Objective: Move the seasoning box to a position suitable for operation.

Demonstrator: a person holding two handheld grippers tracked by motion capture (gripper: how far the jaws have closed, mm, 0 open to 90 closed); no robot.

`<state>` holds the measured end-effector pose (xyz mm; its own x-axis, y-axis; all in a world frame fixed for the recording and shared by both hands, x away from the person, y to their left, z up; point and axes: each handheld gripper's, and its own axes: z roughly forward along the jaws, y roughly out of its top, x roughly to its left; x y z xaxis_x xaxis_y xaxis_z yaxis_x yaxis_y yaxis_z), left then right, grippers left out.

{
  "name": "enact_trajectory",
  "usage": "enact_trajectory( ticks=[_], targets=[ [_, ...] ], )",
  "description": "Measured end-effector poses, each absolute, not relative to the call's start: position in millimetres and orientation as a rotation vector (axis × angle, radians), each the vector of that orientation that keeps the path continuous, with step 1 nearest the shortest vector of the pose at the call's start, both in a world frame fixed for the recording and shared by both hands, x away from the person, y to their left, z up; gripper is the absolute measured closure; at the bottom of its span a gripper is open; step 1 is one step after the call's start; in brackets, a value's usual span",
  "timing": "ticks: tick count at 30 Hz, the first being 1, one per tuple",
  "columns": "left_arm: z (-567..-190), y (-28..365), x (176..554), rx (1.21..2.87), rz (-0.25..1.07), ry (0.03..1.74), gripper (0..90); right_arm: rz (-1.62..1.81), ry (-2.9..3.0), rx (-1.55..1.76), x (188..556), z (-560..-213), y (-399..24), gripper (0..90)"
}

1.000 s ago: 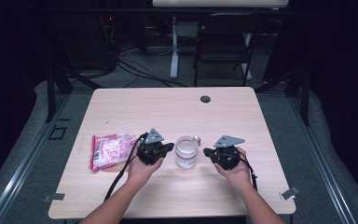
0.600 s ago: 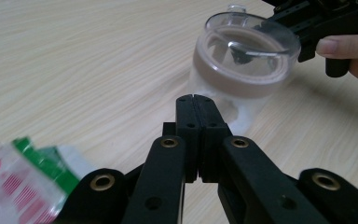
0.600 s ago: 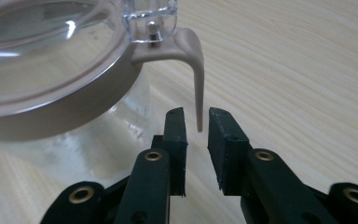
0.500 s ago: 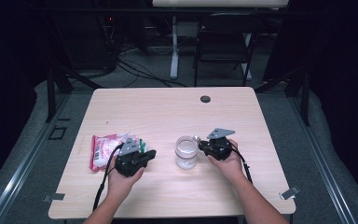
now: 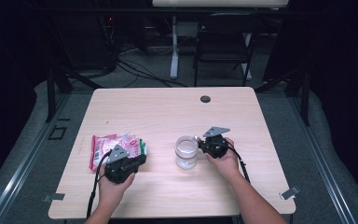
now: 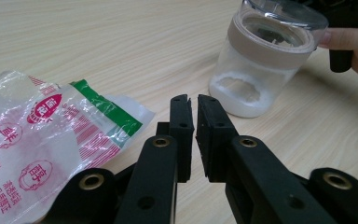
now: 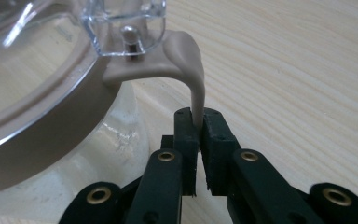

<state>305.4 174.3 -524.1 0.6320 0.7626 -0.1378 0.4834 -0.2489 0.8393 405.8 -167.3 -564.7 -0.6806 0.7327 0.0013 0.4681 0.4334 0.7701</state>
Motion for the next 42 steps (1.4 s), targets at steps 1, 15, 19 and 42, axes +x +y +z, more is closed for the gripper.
enact_trajectory(
  ticks=[1,15,19,42],
  targets=[
    [-524,173,306,1.908,0.369,0.985,83.6,1.108,2.354,1.038,405,-565,-167,85.9],
    [-522,143,325,1.955,0.321,0.951,71.6,0.987,2.230,1.193,366,-560,-175,86.5],
    [-514,133,332,1.952,0.292,0.931,67.8,0.955,2.204,1.244,352,-559,-179,86.2],
    [-521,112,327,1.988,0.264,0.837,59.9,1.007,2.202,1.227,286,-537,-185,65.9]
  ],
)
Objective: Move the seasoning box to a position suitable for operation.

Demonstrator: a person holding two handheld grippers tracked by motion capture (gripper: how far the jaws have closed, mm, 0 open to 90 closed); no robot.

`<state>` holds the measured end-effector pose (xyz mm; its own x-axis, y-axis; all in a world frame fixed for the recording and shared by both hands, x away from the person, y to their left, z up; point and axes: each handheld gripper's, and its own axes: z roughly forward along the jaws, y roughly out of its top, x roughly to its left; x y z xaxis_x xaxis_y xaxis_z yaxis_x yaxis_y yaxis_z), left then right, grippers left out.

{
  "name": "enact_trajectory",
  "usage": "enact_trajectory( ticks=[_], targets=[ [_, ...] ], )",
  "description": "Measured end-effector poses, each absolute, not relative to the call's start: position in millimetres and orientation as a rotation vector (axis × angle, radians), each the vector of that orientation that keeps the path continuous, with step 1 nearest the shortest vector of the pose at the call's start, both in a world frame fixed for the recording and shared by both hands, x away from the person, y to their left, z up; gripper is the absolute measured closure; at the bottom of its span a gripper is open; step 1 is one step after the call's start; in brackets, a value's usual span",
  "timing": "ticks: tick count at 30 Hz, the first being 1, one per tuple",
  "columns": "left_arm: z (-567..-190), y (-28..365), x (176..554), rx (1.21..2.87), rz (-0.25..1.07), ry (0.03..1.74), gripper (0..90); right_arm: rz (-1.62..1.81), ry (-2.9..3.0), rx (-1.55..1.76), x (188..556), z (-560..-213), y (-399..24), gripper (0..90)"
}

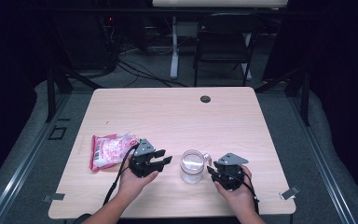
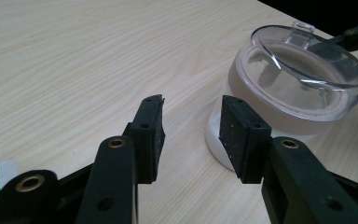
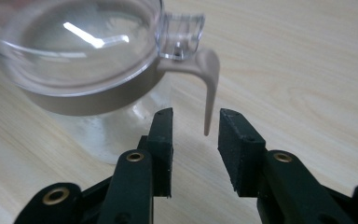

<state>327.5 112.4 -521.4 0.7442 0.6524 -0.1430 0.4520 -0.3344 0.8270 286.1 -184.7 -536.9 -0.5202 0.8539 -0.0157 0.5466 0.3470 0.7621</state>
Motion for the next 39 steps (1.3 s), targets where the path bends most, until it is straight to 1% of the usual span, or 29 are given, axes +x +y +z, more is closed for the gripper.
enact_trajectory(
  ticks=[2,4,5,6,8,9,10,11,12,13,14,17,19,20,22,23,24,25,29,35,39],
  targets=[
    [-518,113,327,1.977,0.238,0.843,62.1,1.046,2.185,1.227,283,-528,-189,65.6],
    [-511,113,328,1.969,0.257,0.843,62.3,1.107,2.143,1.234,282,-515,-193,65.6],
    [-511,113,328,1.969,0.257,0.843,62.5,1.107,2.143,1.234,282,-515,-193,65.6],
    [-503,114,330,1.948,0.262,0.846,62.5,1.118,2.142,1.235,283,-510,-194,65.6],
    [-491,115,333,1.932,0.270,0.843,62.6,1.169,2.093,1.213,288,-492,-196,65.8],
    [-480,115,336,1.928,0.263,0.827,64.1,1.191,2.096,1.205,296,-480,-195,64.1],
    [-480,115,336,1.928,0.263,0.827,64.1,1.191,2.096,1.205,296,-480,-195,64.1],
    [-472,114,339,1.907,0.233,0.824,64.7,1.184,2.116,1.211,305,-475,-192,61.1],
    [-468,113,341,1.914,0.207,0.822,64.8,1.166,2.134,1.224,310,-473,-190,60.6],
    [-466,110,342,1.916,0.175,0.830,64.1,1.155,2.140,1.225,314,-472,-188,61.1],
    [-465,109,344,1.916,0.165,0.829,64.2,1.159,2.153,1.232,317,-471,-186,63.8],
    [-463,104,345,1.915,0.146,0.830,61.7,1.136,2.187,1.226,322,-469,-183,65.4],
    [-464,102,344,1.939,0.180,0.831,59.1,1.115,2.236,1.229,324,-467,-182,68.4],
    [-464,102,344,1.939,0.180,0.831,59.1,1.115,2.236,1.229,324,-467,-182,68.4],
    [-465,101,339,1.952,0.204,0.819,59.1,1.147,2.246,1.247,323,-465,-184,73.0],
    [-467,100,334,1.958,0.199,0.802,63.3,1.165,2.246,1.253,322,-462,-185,75.0],
    [-467,100,334,1.958,0.199,0.802,65.4,1.165,2.246,1.253,322,-462,-185,75.0],
    [-471,100,330,1.967,0.218,0.804,67.7,1.168,2.254,1.245,320,-463,-185,78.5],
    [-477,101,326,1.965,0.207,0.792,74.5,1.179,2.269,1.256,320,-467,-185,78.6],
    [-490,99,321,2.007,0.170,0.806,77.8,1.160,2.281,1.267,322,-475,-185,79.1],
    [-497,96,321,2.015,0.169,0.798,77.9,1.149,2.294,1.280,324,-479,-185,79.1]
  ],
)
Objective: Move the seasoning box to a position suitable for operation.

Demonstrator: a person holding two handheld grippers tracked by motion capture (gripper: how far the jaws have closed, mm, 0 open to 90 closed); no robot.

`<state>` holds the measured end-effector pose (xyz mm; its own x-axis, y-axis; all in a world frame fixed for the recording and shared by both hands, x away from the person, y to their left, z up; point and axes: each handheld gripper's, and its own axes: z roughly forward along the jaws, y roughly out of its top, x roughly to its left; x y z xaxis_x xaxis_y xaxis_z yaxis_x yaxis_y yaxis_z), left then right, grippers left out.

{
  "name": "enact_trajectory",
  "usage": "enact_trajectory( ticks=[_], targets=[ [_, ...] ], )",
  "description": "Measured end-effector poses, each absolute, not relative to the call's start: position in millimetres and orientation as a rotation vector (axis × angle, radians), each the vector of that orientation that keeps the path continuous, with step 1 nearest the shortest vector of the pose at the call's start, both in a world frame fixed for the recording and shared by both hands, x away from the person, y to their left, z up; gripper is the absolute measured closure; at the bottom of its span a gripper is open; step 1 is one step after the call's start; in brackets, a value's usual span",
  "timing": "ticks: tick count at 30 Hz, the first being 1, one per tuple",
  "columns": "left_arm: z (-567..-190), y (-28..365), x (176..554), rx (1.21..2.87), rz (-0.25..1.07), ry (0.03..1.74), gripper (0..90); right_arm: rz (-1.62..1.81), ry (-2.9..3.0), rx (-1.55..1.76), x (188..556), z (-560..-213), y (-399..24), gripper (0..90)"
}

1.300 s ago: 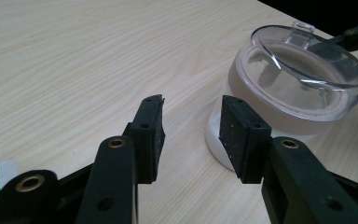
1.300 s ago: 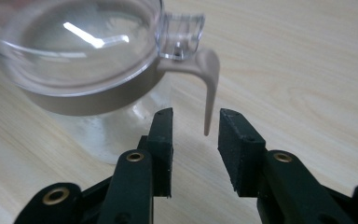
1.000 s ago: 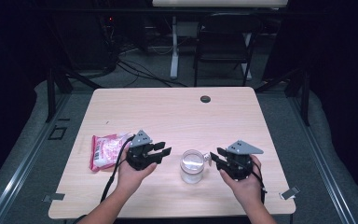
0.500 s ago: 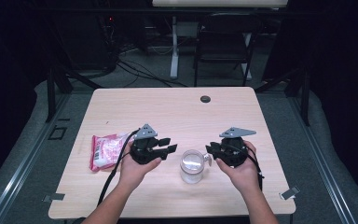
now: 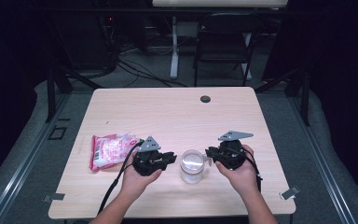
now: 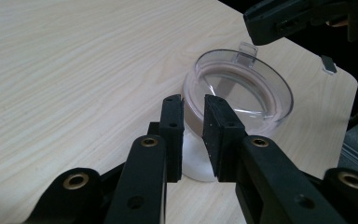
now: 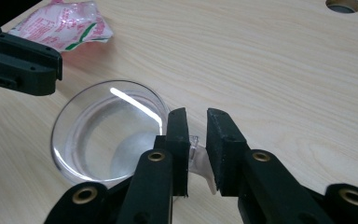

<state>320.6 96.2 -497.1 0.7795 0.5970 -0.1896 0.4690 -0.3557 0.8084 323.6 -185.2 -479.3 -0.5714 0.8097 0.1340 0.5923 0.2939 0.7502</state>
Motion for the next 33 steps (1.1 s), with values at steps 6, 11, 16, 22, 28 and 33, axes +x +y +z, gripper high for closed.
enact_trajectory(
  ticks=[6,11,16,22,28,33],
  targets=[
    [-503,90,320,2.049,0.161,0.781,78.1,1.151,2.285,1.313,325,-484,-188,79.2],
    [-505,89,320,2.050,0.147,0.782,77.9,1.161,2.272,1.310,324,-485,-186,78.2],
    [-507,88,319,2.080,0.147,0.751,75.0,1.176,2.277,1.302,325,-486,-187,76.6],
    [-509,87,320,2.075,0.133,0.739,74.6,1.177,2.272,1.273,325,-487,-190,72.3],
    [-512,86,321,2.090,0.167,0.731,75.6,1.163,2.239,1.229,322,-485,-188,79.2],
    [-514,86,320,2.091,0.152,0.736,75.7,1.165,2.257,1.306,323,-485,-191,76.7]
  ],
)
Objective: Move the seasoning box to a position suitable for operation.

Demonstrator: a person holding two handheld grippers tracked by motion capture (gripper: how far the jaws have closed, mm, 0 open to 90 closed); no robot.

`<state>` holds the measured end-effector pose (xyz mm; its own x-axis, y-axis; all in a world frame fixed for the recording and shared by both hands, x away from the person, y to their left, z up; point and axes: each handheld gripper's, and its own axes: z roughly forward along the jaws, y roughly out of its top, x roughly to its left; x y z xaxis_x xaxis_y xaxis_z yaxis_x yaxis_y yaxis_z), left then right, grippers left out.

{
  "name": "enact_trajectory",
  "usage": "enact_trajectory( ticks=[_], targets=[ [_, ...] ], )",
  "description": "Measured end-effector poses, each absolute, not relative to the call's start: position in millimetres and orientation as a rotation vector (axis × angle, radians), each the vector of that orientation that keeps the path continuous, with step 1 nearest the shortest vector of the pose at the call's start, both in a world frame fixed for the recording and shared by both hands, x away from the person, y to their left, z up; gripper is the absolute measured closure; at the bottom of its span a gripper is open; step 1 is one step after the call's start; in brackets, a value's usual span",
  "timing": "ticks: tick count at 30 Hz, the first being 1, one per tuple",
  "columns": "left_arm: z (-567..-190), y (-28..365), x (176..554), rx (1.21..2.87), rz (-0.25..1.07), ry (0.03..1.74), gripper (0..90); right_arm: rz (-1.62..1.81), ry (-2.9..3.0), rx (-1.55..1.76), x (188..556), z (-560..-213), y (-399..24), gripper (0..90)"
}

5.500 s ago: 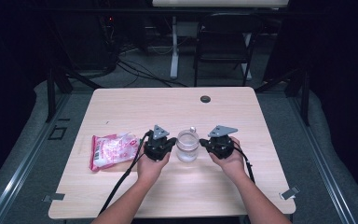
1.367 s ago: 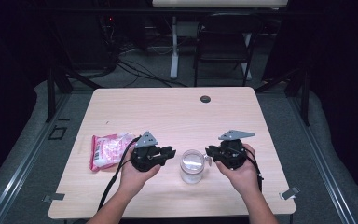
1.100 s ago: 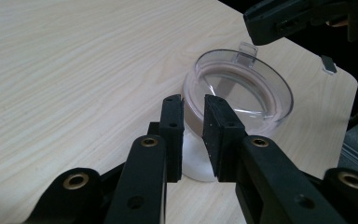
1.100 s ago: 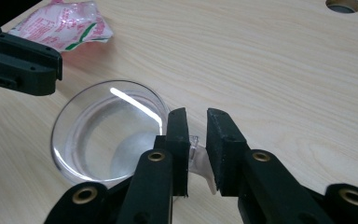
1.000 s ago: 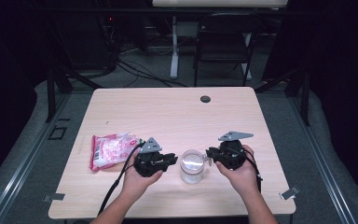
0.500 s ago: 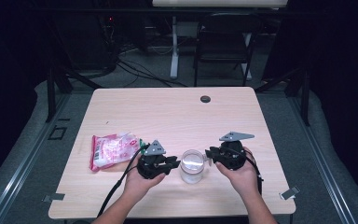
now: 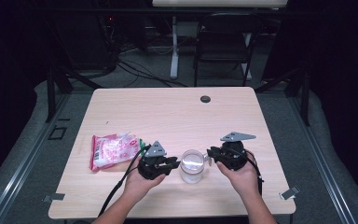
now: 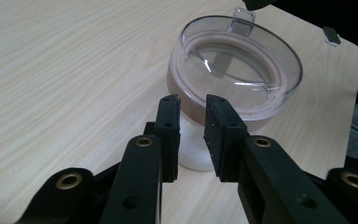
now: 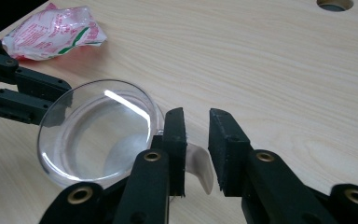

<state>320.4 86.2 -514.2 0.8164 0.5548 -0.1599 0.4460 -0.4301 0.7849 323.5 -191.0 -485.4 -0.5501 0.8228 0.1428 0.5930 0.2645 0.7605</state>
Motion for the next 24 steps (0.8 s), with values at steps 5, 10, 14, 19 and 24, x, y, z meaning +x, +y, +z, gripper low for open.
enact_trajectory(
  ticks=[5,10,14,19,24],
  targets=[
    [-517.5,84.3,319.5,2.114,0.140,0.740,80.0,1.183,2.266,1.333,322.5,-486.6,-188.1,76.6],
    [-518.2,83.1,318.5,2.134,0.138,0.730,86.8,1.220,2.272,1.348,323.3,-487.9,-189.4,79.2],
    [-517.7,81.9,317.3,2.145,0.128,0.706,90.0,1.220,2.288,1.317,322.9,-488.1,-188.6,82.6],
    [-517.4,81.4,316.7,2.144,0.130,0.703,90.0,1.205,2.286,1.304,322.2,-487.3,-187.3,83.9],
    [-518.0,81.3,317.3,2.165,0.124,0.700,90.0,1.206,2.287,1.315,322.5,-487.1,-189.0,86.5]
  ],
)
